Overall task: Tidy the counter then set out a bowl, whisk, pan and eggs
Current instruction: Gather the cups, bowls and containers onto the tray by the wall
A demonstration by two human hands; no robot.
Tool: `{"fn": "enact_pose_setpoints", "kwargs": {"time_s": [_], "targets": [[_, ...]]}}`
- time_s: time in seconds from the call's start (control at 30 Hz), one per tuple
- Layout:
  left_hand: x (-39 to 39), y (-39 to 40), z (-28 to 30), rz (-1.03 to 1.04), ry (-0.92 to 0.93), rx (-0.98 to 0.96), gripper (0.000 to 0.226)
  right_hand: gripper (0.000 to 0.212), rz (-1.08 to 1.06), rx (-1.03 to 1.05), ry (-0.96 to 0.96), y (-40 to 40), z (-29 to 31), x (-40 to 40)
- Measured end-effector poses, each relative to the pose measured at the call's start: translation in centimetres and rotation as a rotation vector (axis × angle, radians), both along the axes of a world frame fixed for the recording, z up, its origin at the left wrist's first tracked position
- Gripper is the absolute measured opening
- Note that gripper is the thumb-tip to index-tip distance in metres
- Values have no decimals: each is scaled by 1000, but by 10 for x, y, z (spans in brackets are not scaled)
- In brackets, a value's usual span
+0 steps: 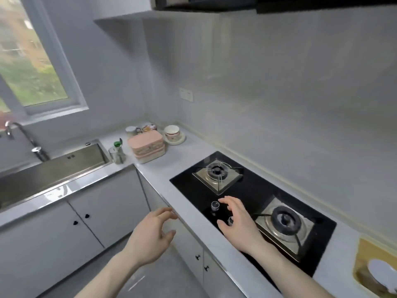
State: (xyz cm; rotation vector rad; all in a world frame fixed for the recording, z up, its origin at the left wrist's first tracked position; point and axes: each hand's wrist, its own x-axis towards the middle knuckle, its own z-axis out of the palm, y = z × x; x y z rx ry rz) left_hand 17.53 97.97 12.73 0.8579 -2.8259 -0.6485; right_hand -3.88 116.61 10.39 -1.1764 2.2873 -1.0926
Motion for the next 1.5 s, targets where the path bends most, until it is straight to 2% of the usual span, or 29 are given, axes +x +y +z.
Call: {"fn": "enact_pose_setpoints", "kwargs": {"time_s": [0.33, 0.77, 0.9, 1.13, 1.5], "targets": [[82, -131, 22, 189, 72, -41, 40, 56, 205, 15, 28, -168, 23, 58], [42, -359, 20, 262, 113, -20, 42, 49, 235, -20, -113, -415, 15, 11], [25, -423, 21, 285, 119, -30, 41, 52, 237, -12, -104, -484, 16, -13], [-7, -529, 17, 245, 128, -12, 39, 53, 176, 13, -109, -577, 11, -49], [-98, -685, 11, -86, 36, -4, 38, 49, -237, 15, -237, -667, -14, -99]]}}
